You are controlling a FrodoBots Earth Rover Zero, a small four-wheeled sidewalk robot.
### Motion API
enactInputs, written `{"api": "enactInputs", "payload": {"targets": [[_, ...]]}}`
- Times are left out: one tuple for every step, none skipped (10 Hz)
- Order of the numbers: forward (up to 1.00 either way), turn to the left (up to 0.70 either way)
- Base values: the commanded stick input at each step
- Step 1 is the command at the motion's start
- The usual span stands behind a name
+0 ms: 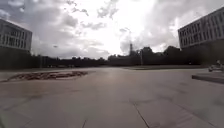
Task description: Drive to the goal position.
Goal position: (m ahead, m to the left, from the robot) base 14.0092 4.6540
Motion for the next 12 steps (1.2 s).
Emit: {"api": "enactInputs", "payload": {"targets": [[0.7, 0.0], [0.7, 0.0], [0.7, 0.0], [0.7, 0.0], [0.7, 0.0], [0.7, 0.0], [0.7, 0.0], [0.7, 0.0], [0.7, 0.0], [0.7, 0.0], [0.7, 0.0], [0.7, 0.0]]}}
